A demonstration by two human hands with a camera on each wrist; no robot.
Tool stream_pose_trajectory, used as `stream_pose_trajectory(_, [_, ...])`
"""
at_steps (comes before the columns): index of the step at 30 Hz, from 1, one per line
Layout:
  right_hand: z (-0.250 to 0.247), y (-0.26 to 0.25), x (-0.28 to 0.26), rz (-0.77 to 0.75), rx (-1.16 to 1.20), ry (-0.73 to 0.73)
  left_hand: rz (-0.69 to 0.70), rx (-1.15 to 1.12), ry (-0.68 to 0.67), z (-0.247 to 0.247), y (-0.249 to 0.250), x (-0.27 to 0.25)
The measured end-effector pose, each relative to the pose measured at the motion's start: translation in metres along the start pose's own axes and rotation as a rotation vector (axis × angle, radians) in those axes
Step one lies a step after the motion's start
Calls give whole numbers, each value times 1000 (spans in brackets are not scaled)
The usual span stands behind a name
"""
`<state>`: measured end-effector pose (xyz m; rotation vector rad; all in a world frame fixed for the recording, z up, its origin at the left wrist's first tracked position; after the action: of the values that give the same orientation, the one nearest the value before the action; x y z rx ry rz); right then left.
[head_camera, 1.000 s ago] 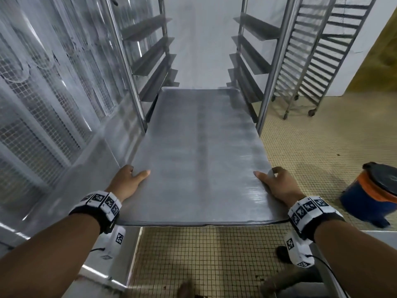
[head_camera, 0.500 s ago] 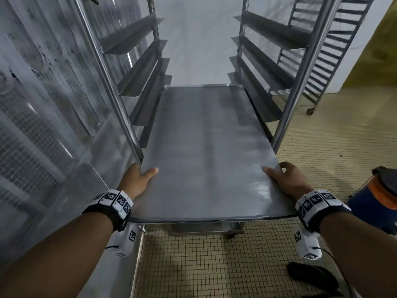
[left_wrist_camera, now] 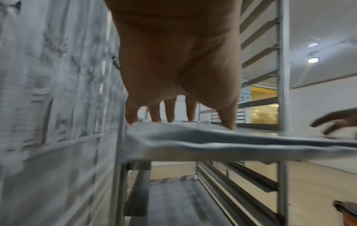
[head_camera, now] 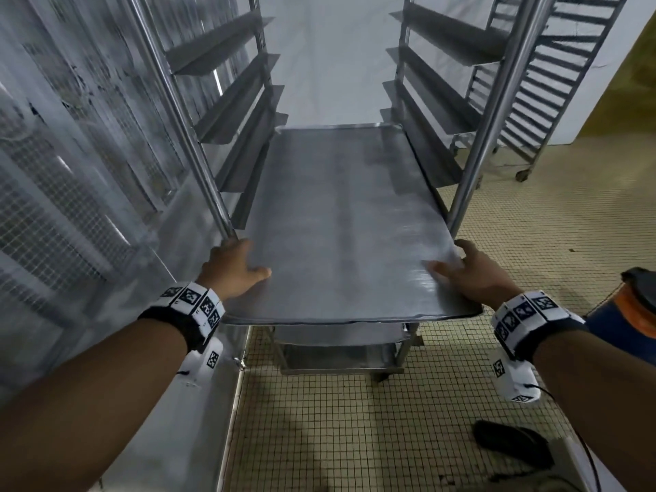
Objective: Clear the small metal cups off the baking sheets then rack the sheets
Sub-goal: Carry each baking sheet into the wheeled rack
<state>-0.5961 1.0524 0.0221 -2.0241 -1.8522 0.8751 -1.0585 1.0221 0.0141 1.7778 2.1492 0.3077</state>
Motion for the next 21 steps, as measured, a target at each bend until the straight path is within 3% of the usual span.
stream_pose_trajectory(4, [6,-23,-49,-120,-162,-31,179,45,-122,14,48,-45])
stream_pose_trajectory(7, [27,-37,-75,-323,-411,-10,267,99,-201,39,75,-75])
stream_pose_trajectory(10, [57,-38,-87,-502,-445,-13,329,144,-139,56,92,-97])
stream_pose_trajectory(13, [72,-36,-90,-598,-387,88,330,124,-69,65,93,-111])
stream_pose_trajectory(17, [78,-36,-96,-657,-324,188,349,139,42,72,94,-121])
stream_pose_trajectory(21, [80,-32,-92,-665,-305,173,351,164,89,75,96,-125])
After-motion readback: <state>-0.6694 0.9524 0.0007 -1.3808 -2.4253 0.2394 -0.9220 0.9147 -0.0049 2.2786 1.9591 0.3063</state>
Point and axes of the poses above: each hand's wrist, its own x-axis towards the middle knuckle, its own z-axis out of the palm, y = z × x, the point moved 5 cm from there along x, towards the middle knuckle, and after that the axes turned 3 degrees about -y, right-handed, at the moved point
